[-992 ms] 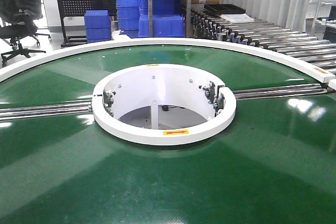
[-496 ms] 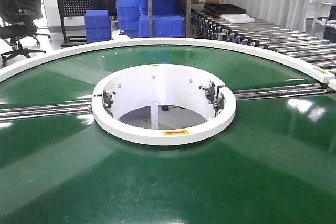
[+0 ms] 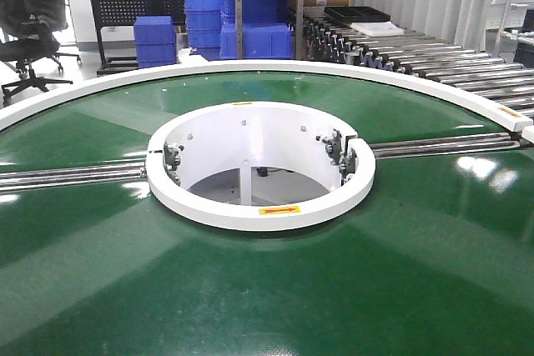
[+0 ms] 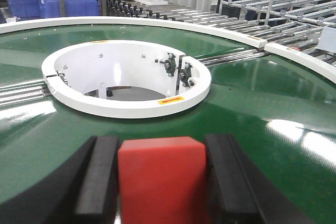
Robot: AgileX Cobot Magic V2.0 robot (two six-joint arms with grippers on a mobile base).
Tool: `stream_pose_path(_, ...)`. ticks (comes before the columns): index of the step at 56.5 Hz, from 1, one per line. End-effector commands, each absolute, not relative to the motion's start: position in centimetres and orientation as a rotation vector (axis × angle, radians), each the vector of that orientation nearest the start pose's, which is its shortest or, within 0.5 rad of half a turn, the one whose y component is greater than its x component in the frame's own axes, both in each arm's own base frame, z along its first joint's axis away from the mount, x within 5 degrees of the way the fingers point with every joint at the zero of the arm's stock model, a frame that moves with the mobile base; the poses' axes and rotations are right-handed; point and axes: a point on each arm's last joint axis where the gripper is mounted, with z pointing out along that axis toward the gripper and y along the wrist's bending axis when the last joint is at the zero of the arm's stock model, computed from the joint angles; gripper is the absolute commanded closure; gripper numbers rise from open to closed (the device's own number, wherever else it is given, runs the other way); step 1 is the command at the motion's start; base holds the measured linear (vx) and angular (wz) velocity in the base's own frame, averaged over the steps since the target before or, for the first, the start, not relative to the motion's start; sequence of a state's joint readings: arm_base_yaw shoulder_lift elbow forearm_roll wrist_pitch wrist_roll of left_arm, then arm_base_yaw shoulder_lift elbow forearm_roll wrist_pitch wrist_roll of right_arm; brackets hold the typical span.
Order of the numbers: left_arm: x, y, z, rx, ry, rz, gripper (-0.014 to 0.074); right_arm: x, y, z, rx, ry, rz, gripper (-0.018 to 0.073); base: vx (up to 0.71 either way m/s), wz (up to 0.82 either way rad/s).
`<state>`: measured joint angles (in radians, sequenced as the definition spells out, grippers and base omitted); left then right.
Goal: Pick red and yellow blocks into blue bin
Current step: 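Lift both held blocks off the belt and draw the arms back, then turn the base away from the conveyor toward the bin shelves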
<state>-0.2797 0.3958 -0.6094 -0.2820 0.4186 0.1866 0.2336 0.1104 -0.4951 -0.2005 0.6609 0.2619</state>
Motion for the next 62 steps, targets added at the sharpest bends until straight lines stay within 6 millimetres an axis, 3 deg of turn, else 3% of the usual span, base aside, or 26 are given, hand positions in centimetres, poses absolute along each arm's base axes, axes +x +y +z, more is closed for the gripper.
stream_pose_path(1,7.16,-3.02,36.88,0.218,1.567,-0.382,0.0597,2.77,-0.46,32.54,-0.047,1.645,0.128,0.057,0.0,0.0)
stream_pose_path(28,7.16,-3.02,36.88,0.218,1.567,-0.382,0.0597,2.77,-0.45,32.57,-0.047,1.642,0.13,0.057,-0.01,0.04)
stream_pose_path(62,7.16,-3.02,36.88,0.218,1.567,-0.382,0.0597,2.77,-0.45,32.57,-0.047,1.642,0.13,0.057,-0.08,0.32)
